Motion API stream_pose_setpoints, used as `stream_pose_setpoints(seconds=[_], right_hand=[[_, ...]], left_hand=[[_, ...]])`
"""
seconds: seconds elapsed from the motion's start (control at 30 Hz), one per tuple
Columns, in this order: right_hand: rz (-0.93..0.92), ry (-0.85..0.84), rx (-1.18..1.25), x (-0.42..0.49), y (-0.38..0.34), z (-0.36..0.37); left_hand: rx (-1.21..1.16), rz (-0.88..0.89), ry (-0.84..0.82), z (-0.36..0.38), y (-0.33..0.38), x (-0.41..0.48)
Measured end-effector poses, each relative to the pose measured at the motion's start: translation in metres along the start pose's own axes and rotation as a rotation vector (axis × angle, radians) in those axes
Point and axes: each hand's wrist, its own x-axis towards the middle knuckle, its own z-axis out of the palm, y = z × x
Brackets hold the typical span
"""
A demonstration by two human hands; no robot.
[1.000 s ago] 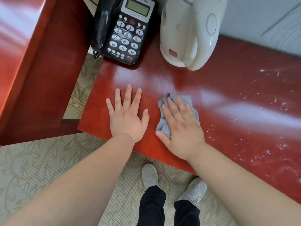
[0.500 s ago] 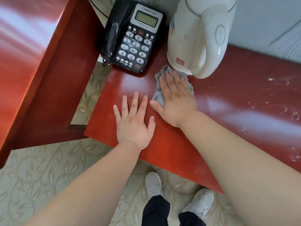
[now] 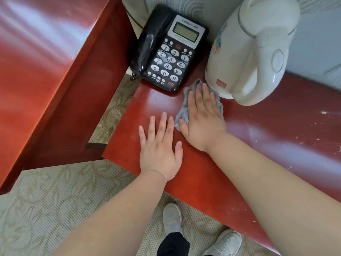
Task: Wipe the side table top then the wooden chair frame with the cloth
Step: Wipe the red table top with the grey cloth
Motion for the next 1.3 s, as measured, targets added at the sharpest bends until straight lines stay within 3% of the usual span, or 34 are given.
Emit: stream_pose_setpoints(seconds=[0.27, 0.43, 0.57, 0.87, 1.13, 1.3], right_hand=[[0.085, 0.000, 0.009, 0.044, -0.006, -0.007], [0.000, 0.072, 0.082, -0.028, 0.002, 0.006], [-0.021, 0.031, 0.062, -0.106, 0.018, 0.014], [0.024, 0.105, 0.050, -0.024, 0.023, 0.010], [0.073, 0.063, 0.076, -0.165, 0.026, 0.026], [0.037, 0.081, 0.057, -0.140, 0.053, 0.026]], left_hand=[[-0.001, -0.013, -0.017, -0.002, 0.002, -0.001], [0.004, -0.008, -0.030, -0.003, 0.002, -0.001], [0.015, -0.007, -0.034, -0.004, 0.002, -0.001], [0.019, -0.021, -0.028, -0.003, 0.002, -0.001], [0.037, -0.023, -0.022, -0.005, 0.003, -0.001], [0.045, -0.010, 0.000, -0.004, 0.002, 0.000]])
